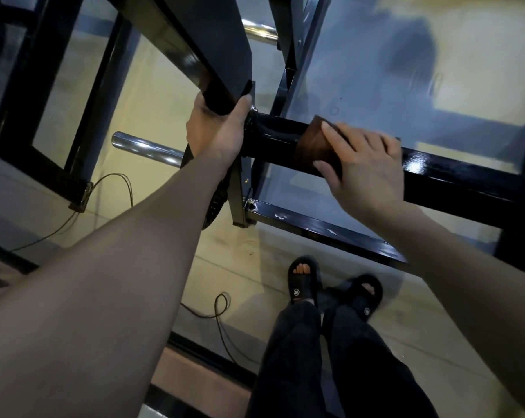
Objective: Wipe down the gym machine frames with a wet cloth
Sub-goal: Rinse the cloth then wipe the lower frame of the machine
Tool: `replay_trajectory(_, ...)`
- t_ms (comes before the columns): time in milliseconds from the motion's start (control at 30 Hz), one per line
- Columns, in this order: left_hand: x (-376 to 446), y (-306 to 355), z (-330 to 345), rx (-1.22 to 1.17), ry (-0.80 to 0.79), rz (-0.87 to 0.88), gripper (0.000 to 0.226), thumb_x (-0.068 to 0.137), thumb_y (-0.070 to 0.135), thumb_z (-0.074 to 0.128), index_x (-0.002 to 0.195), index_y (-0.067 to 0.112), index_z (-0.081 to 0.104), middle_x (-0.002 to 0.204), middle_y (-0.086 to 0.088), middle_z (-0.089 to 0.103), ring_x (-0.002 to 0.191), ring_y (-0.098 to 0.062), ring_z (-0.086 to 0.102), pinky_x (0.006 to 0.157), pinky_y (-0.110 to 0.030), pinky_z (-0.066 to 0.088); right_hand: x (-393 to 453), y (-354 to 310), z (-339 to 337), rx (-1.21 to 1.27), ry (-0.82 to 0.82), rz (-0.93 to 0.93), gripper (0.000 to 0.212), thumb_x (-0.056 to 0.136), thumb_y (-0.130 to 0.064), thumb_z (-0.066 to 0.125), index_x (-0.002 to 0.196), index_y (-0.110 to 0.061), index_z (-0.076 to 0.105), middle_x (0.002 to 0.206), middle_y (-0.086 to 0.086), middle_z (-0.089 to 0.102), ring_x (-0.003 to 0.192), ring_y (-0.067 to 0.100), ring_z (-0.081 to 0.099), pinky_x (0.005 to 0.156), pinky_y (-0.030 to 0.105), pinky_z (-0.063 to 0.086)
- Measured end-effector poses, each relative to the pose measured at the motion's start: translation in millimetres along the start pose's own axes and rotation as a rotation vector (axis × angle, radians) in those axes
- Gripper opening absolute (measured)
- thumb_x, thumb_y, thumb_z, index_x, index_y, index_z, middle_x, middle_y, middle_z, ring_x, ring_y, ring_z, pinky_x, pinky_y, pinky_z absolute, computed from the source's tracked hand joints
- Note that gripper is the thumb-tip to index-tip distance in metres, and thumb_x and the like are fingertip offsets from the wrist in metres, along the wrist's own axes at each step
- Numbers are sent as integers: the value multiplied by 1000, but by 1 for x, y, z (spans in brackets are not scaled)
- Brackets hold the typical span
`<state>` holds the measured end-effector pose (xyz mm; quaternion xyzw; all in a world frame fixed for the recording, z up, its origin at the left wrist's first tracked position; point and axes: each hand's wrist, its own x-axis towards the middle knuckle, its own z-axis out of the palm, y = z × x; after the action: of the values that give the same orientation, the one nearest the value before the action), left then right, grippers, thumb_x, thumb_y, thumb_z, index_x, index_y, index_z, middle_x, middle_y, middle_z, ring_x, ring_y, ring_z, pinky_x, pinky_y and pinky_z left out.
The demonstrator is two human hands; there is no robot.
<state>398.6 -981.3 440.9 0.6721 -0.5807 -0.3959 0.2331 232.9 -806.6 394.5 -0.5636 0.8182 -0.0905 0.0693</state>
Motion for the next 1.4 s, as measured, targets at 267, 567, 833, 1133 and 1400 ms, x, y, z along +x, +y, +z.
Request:
replay_trajectory(267,-1,-3,2,-33,4,-2,48,72,59,78,111,33,64,99,17,72,96,-4,68,91,-37,58,69,-90,19,42,-120,-42,69,102,-54,44,162,-22,28,160,2,39,150,26,31,122,46,17)
replay_trajectory(567,-1,-2,4,-47,9,-27,45,73,57,77,110,36,64,99,20,72,96,-3,67,95,-36,57,-12,16,-7,-65,-35,11,64,104,-54,42,160,-23,34,156,2,45,136,29,45,113,45,28)
replay_trajectory(833,-3,-2,9,-60,49,-19,43,73,57,77,110,37,65,100,20,73,96,-1,68,94,-34,56,39,-64,19,-7,-26,27,70,98,-51,38,159,-18,34,155,8,45,140,31,41,119,48,22)
replay_trajectory(1133,-6,1,7,-57,55,-32,40,77,55,78,109,35,64,98,20,71,92,3,64,83,-21,49,11,-1,7,-62,-13,-66,66,105,-60,36,159,-23,34,154,3,48,135,30,47,116,48,30)
replay_trajectory(1400,-8,4,6,-22,44,-14,40,82,51,76,113,31,63,97,21,69,89,7,61,76,-13,45,19,-26,6,-74,-58,24,68,105,-62,31,162,-25,26,159,3,41,142,29,40,118,48,26)
